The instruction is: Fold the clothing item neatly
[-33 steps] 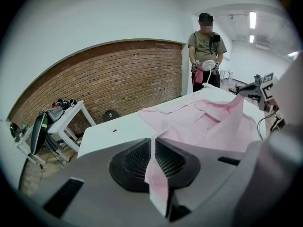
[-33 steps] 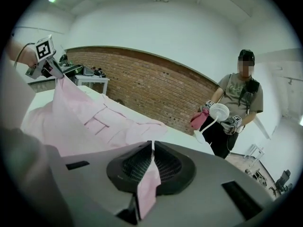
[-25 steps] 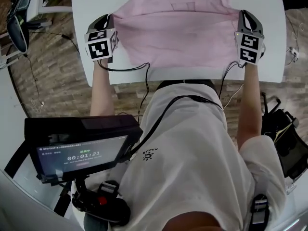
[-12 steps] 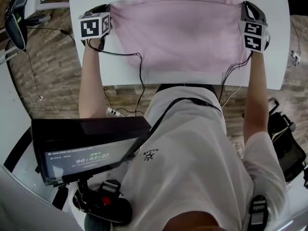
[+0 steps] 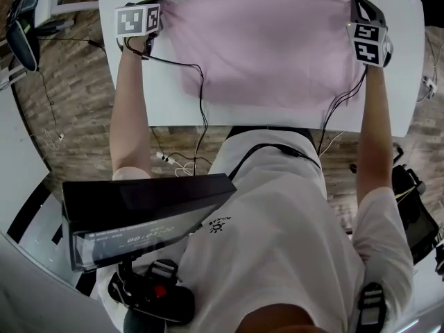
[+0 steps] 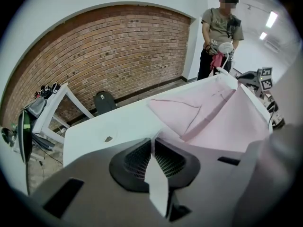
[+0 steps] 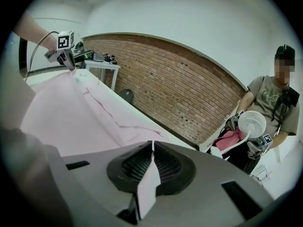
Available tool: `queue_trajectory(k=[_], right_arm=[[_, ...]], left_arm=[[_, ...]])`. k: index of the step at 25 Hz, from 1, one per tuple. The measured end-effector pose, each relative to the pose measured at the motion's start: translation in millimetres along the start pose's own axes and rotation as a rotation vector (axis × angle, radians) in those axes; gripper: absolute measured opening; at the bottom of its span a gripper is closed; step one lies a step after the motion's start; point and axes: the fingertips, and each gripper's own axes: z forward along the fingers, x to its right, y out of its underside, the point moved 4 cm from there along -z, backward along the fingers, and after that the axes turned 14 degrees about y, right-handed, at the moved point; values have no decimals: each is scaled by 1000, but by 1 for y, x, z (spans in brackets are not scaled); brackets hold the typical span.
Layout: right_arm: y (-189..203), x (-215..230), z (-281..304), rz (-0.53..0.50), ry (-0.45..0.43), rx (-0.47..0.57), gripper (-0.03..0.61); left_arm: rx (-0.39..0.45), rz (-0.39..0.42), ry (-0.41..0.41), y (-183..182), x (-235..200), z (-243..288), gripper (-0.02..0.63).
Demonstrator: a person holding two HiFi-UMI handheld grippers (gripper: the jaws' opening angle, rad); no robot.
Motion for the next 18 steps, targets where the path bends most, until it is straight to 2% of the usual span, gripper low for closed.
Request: queue_trajectory(k=[3,8,12,14,15,16,18], right_arm=[[-1,0,13,-8,-6,-9,18],[0,-9,33,-14,-45,-35,18],[6,-14,41,18,-51,-60,18],[6,-15,45,54,-37,-50,22],[7,-13,47,75,-33,-48,50],[8,-10,48,94,-31,-49,79],[10,0,47,126,-17,-51,94]], left_arm=[[-7,-35,12,-3,-5,11,29],[-63,-78,36,5,-11,30,40],[-22,-74,-12,5,-17,29,125],[3,-92,-28,9,-24,29,206],[17,-108,-32,10,-28,29,239],[33,-125,-38,11,-32,27,255],[77,-143,-75,8,-40,15,256]])
